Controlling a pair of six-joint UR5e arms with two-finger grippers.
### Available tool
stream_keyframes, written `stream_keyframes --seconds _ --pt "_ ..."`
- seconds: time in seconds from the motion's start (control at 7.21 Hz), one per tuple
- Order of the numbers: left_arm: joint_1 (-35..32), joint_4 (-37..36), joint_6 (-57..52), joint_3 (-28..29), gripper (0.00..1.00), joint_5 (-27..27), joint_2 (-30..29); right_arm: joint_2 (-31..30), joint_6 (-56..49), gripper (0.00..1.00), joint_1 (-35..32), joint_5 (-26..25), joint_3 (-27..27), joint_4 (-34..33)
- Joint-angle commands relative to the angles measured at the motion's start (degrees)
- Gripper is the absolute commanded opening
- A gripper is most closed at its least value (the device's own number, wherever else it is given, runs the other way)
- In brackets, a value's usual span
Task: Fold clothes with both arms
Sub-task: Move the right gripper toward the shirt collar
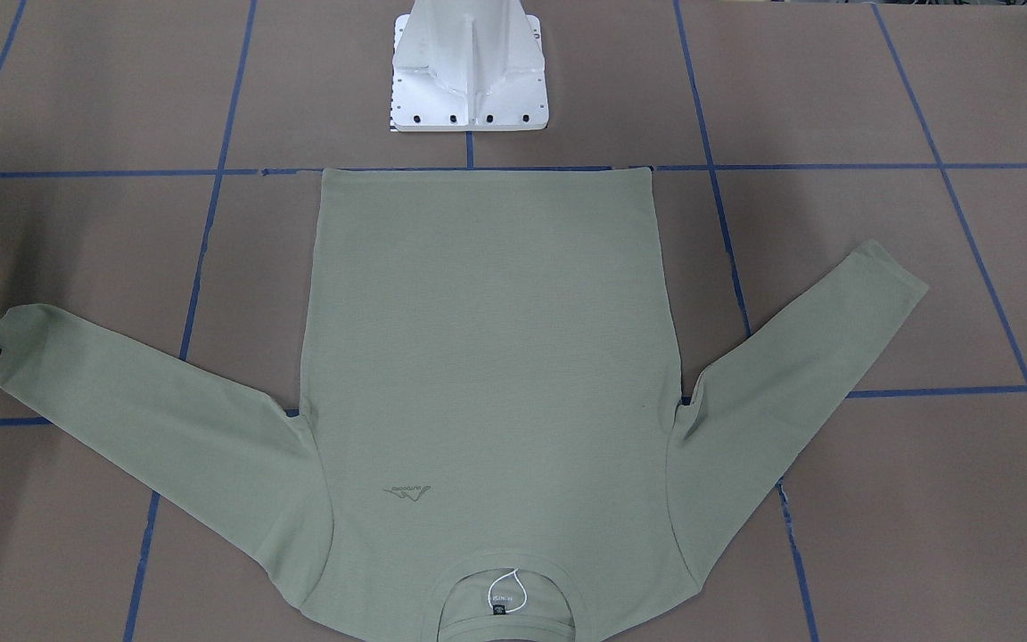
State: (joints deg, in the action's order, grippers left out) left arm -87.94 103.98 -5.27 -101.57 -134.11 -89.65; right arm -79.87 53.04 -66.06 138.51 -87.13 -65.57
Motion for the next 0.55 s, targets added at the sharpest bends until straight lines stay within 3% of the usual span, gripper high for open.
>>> stream_keyframes --seconds 0.0,0.42 --pt "0.05 0.00 0.00 -0.03 1.00 -0.10 0.00 8.98 18.69 0.00 4.17 -1.74 -3.04 0.00" --pt "0.05 -0.09 0.00 0.05 1.00 -0.10 0.00 22.87 34.19 0.00 12.34 -15.06 -1.73 -0.69"
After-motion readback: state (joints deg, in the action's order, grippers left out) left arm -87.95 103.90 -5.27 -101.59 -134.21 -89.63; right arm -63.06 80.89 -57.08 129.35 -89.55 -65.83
